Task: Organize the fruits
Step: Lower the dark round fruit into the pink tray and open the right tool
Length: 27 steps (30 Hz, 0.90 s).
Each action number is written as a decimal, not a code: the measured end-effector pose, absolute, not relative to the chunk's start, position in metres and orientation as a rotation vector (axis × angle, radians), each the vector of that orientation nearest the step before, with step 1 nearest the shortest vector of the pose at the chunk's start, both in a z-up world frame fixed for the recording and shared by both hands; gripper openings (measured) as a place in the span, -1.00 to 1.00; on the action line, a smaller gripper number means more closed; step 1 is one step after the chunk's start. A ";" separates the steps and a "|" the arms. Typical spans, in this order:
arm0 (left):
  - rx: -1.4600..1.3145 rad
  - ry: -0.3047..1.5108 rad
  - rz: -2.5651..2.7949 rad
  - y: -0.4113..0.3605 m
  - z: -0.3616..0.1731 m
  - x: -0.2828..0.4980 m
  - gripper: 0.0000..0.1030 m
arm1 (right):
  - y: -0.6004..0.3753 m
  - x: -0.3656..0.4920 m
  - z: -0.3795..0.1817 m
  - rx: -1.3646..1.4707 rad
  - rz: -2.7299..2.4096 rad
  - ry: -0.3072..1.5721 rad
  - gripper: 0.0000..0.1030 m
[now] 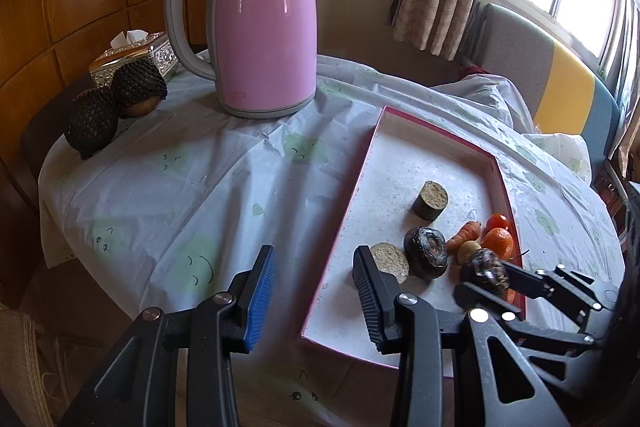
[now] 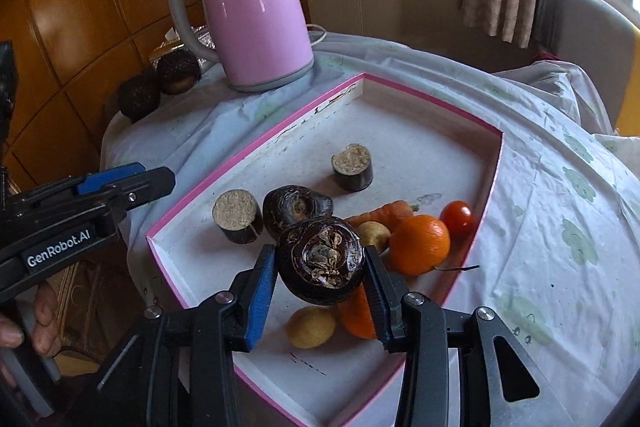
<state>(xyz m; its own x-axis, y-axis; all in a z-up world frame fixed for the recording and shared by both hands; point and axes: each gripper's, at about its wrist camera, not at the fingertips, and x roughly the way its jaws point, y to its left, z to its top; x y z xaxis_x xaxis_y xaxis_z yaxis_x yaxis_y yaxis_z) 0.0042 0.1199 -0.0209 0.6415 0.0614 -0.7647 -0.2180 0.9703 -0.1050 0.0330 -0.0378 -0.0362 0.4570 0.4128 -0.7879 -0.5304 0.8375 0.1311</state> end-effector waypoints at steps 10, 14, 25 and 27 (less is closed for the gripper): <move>-0.211 0.869 0.164 0.125 -0.025 0.006 -0.22 | -0.020 0.035 -0.050 -0.214 0.623 0.949 -0.15; -0.212 0.872 0.165 0.124 -0.026 0.007 -0.22 | -0.022 0.030 -0.048 -0.212 0.633 0.931 -0.13; -0.185 0.864 0.161 0.116 -0.022 0.004 -0.20 | -0.026 0.034 -0.050 -0.197 0.609 0.923 -0.23; -0.180 0.860 0.160 0.114 -0.021 0.003 -0.20 | -0.029 0.033 -0.048 -0.181 0.599 0.915 -0.09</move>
<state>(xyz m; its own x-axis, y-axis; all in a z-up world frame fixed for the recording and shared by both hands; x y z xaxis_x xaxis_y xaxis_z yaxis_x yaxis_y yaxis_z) 0.0029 0.1142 -0.0213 0.6420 0.0674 -0.7638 -0.2121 0.9729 -0.0924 0.0334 -0.0294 -0.0479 0.4605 0.4088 -0.7879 -0.5583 0.8235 0.1009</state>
